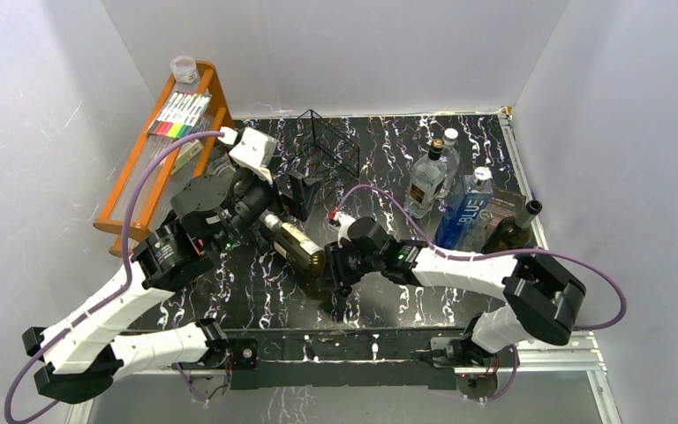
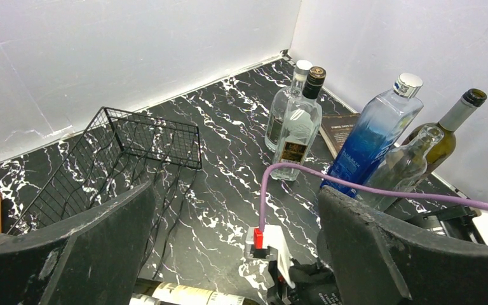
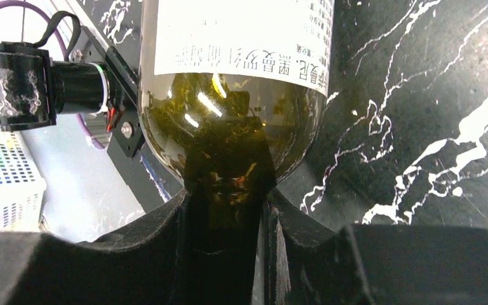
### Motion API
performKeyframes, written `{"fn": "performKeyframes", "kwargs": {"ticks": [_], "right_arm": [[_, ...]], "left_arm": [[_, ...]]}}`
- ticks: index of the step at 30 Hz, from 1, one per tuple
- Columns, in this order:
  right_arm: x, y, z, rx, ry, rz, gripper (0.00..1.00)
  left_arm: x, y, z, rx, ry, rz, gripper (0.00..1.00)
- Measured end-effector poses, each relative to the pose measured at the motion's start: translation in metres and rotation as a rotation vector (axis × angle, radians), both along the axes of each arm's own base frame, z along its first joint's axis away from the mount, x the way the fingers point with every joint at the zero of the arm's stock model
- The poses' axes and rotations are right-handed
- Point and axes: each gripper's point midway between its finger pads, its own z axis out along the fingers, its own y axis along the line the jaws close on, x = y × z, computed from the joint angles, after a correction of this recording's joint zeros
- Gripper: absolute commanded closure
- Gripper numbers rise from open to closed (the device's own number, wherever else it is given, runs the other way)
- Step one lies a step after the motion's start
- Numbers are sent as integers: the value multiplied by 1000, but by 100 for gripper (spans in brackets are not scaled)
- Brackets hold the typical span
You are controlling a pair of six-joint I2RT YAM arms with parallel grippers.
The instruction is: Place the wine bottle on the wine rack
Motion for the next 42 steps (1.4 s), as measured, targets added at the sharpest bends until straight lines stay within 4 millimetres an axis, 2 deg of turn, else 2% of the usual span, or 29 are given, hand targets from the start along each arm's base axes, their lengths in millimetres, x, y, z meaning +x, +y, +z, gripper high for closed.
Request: {"fn": "performKeyframes", "kwargs": {"ticks": [11,22,29,36,39,42], "right_arm": [[18,34,-19,68,-15,-21,100],[49,90,-43,130,-10,-79,100],[65,112,-44,173,-10,-124,100],[79,129,-46,183,-19,-133,79],[82,132,-46,184,-17,-132,74],[83,134,-47,175,-19,-120,61]], "left_arm": [[0,3,-2,9,5,10,2],[-1,5,2,6,-1,11,2],[-3,7,4,0,-5,11,2],[-4,9,4,1,-4,11,2],[-4,9,3,5,-1,10,2],[-5,9,2,7,4,10,2]]}}
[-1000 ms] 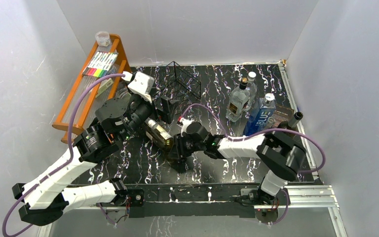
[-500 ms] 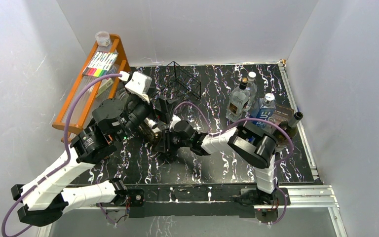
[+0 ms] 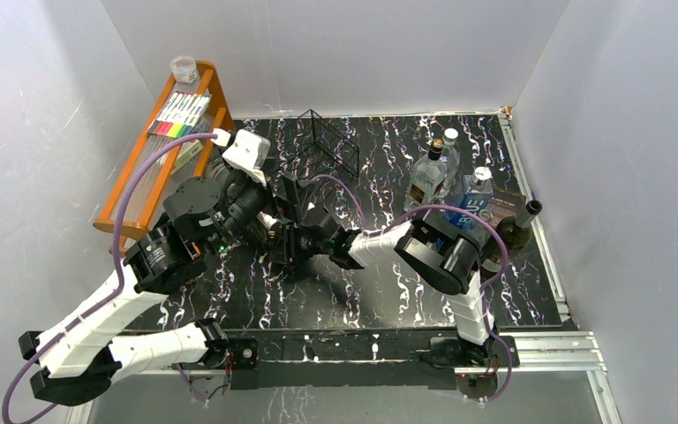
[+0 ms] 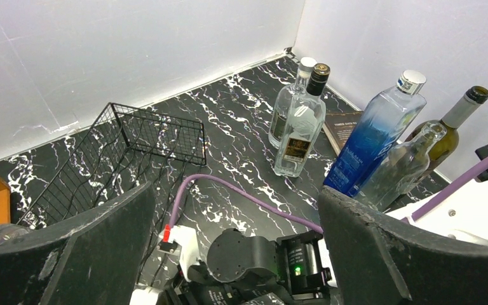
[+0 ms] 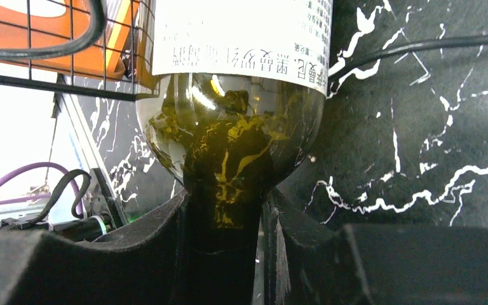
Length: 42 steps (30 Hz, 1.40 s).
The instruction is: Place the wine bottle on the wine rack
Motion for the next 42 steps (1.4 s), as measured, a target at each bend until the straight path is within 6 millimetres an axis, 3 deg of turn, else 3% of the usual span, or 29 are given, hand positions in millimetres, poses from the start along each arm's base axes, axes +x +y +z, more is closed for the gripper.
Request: {"fn": "performKeyframes", "kwargs": {"ticks": [8,17,23,32,42], "right_arm": [[7,7,4,27,-12,-4,22],[7,0,9,58,-10,-16,13],[-4,-10,21,96,-19,2,13],[-20,-30,22,113,8,4,19],[-25,-45,16,88,42,-28,59]], "left_arm": [[-1,2,1,-5,1,0,2],[-1,2,4,-10,-3,0,2],[-1,1,3,-8,-2,0,2],[-1,1,3,-6,-3,0,2],[-1,1,3,-6,-4,1,2]]}}
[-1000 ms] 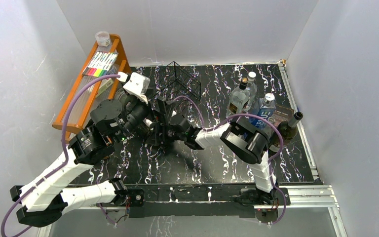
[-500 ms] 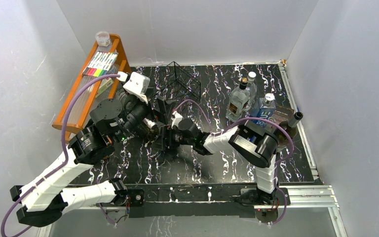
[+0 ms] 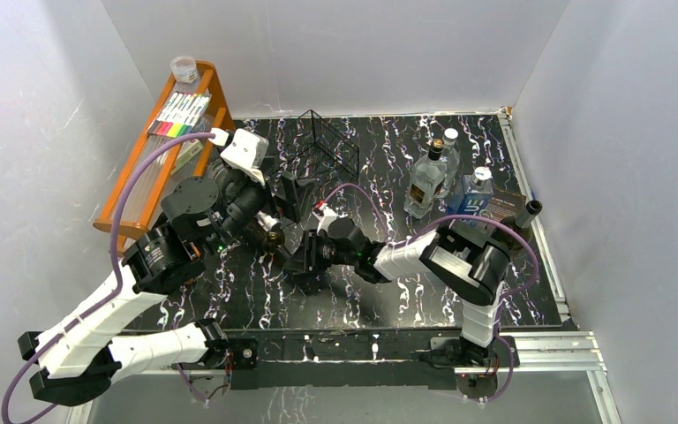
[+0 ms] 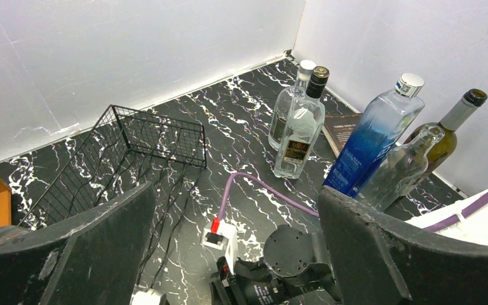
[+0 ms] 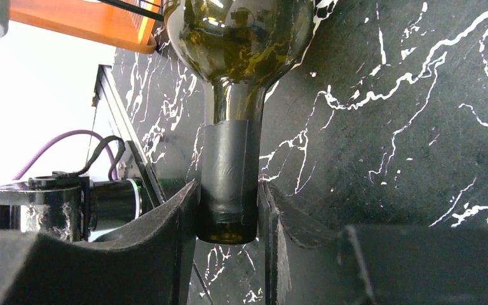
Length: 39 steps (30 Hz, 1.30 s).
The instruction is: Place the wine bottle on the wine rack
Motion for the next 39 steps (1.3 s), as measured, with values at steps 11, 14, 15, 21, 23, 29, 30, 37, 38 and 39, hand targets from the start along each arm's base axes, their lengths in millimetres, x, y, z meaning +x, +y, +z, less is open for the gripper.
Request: {"fn": "performKeyframes", "kwargs": {"ticks": [11,14,15,21,23,29,30,37,38,39], "right_arm": [[5,7,-3,-3,5,-7,70],[12,15,-1,2,-7,-11,69],[13,17,-1,4,-8,-10,66],[14,17,-1,2,-9,-13,17],[14,15,1,2,-17,-17,14],[8,-7,37,12,-72,-41,12],[8,-11,45,18,-83,-48,13],[11,-63,80,-103,-138,-182,14],[12,-75,84,-135,-152,-212,14],[14,-88,88,-168,-172,-246,14]], "left_arm": [[0,0,0,0,1,0,2],[0,0,0,-1,1,0,2],[0,0,0,0,1,0,2],[0,0,0,-1,2,0,2],[0,0,0,-2,2,0,2],[-2,2,1,-4,-3,0,2],[-2,2,2,-4,-4,0,2],[-5,8,7,-4,-28,-2,2],[-6,9,9,-7,-33,-3,2],[-7,10,10,-9,-38,-5,2]]}}
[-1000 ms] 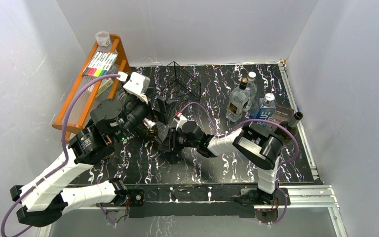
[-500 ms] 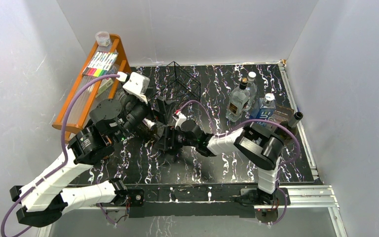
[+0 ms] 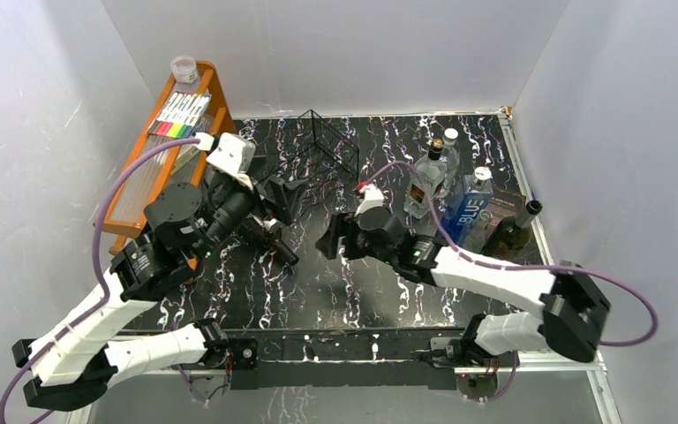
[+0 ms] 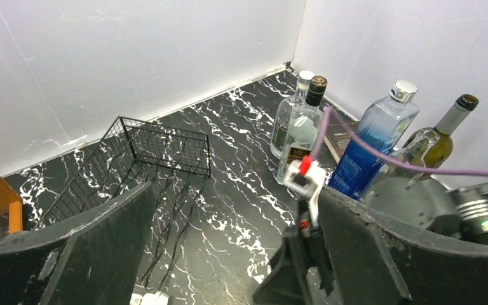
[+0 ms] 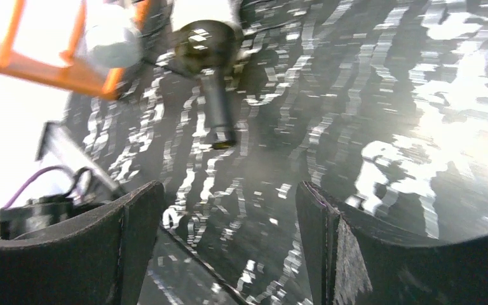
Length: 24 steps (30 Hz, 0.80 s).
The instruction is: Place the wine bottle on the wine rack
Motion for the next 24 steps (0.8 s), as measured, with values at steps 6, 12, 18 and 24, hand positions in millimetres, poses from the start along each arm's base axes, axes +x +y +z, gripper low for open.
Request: {"fn": "performKeyframes", "kwargs": {"ticks": [6,12,18,24], "right_arm": [[38,-82,42,-199,-119,-266,15],[81,-159,113,-303,-257,-520,15],[121,-221,186,-350,-329,-756,17],[156,-240,163,-481,-268,-832,18]], "left_arm": [[-7,8,6,-15,-27,-10,2],[-9,9,-4,-15,-23,-19,2],[-8,-4,-40,-7,45,-43,2],[-6,-32,-72,0,146,-102,2]]}}
